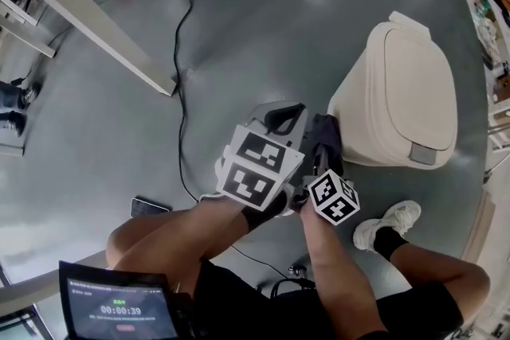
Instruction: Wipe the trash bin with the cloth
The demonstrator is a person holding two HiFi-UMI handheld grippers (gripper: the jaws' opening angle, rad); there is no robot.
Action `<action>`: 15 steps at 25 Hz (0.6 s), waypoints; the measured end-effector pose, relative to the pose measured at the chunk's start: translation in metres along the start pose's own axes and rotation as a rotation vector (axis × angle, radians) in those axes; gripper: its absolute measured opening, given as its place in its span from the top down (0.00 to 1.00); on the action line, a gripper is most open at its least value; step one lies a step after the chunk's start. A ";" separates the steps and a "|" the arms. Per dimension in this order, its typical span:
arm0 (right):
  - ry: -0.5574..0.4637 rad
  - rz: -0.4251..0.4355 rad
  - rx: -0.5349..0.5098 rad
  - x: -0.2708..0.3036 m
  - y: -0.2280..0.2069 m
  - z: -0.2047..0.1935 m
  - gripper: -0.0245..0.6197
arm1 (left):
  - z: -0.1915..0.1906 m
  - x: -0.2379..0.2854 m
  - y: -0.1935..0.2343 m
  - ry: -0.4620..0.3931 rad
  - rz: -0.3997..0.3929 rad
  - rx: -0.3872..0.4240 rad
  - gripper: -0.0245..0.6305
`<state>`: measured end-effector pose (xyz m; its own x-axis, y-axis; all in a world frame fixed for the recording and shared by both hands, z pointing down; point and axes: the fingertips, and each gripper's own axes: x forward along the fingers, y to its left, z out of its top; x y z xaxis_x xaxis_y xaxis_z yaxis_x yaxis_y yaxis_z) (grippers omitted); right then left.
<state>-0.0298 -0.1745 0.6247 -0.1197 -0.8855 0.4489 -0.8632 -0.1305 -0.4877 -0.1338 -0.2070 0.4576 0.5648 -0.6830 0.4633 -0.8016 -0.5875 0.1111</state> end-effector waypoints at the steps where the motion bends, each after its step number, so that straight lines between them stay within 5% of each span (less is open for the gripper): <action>1: 0.009 -0.009 0.004 0.002 -0.004 -0.003 0.82 | -0.001 0.000 -0.001 0.003 -0.001 0.005 0.97; 9: 0.067 -0.119 0.053 0.015 -0.025 -0.028 0.82 | -0.004 0.001 -0.009 -0.007 -0.021 -0.013 0.97; 15: 0.078 -0.092 0.070 0.017 -0.023 -0.024 0.82 | -0.007 0.003 -0.011 0.002 -0.026 -0.020 0.97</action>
<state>-0.0235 -0.1760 0.6619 -0.0815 -0.8315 0.5496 -0.8362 -0.2430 -0.4917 -0.1250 -0.1993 0.4641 0.5847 -0.6669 0.4620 -0.7906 -0.5961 0.1402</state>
